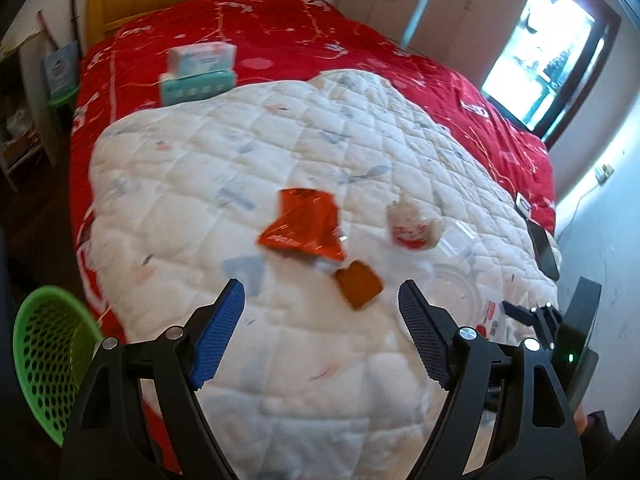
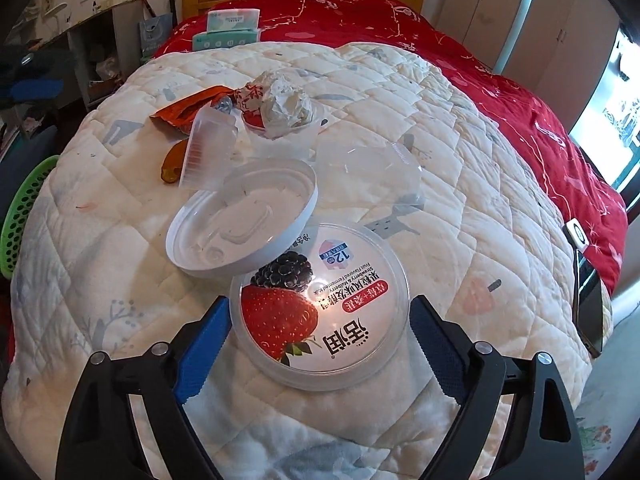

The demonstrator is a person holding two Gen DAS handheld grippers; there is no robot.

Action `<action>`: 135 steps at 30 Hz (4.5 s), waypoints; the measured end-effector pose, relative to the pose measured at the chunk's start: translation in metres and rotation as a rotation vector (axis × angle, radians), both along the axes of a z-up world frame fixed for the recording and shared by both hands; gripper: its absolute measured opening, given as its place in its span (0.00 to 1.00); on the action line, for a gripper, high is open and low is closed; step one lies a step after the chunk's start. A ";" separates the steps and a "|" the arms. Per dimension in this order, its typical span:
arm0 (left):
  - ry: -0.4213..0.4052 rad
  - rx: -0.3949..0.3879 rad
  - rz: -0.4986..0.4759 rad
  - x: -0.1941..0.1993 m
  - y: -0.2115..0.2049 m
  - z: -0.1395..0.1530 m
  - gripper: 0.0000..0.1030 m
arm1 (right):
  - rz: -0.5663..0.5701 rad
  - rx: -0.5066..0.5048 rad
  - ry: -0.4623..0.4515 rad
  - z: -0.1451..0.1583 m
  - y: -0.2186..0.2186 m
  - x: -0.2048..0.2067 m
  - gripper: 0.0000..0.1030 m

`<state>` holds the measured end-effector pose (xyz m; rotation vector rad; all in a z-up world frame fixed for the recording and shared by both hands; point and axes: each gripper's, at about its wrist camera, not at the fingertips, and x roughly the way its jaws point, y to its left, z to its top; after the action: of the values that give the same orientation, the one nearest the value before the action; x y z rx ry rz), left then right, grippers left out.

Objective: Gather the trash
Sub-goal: 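Grasp the strawberry yogurt tub with the right tool while the left tool grasps the crumpled tissue, then carry the crumpled tissue over the green basket and open the left tool, then carry the yogurt tub over the green basket and open the right tool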

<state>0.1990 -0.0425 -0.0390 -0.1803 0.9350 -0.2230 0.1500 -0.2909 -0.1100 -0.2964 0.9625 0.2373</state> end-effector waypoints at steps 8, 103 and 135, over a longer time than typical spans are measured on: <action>-0.034 0.059 -0.123 0.035 -0.057 0.004 0.84 | -0.010 0.027 -0.003 0.006 -0.015 -0.011 0.84; 0.098 -0.054 0.516 -0.143 0.282 -0.090 0.62 | 0.371 0.258 0.012 0.072 0.231 -0.060 0.84; 0.057 -0.092 0.703 -0.242 0.344 -0.083 0.63 | 0.577 0.207 0.172 0.011 0.422 -0.049 0.84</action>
<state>-0.0430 0.3015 -0.1218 -0.5871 0.8664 0.3909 0.1011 0.1310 -0.0991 -0.3626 0.9958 0.8958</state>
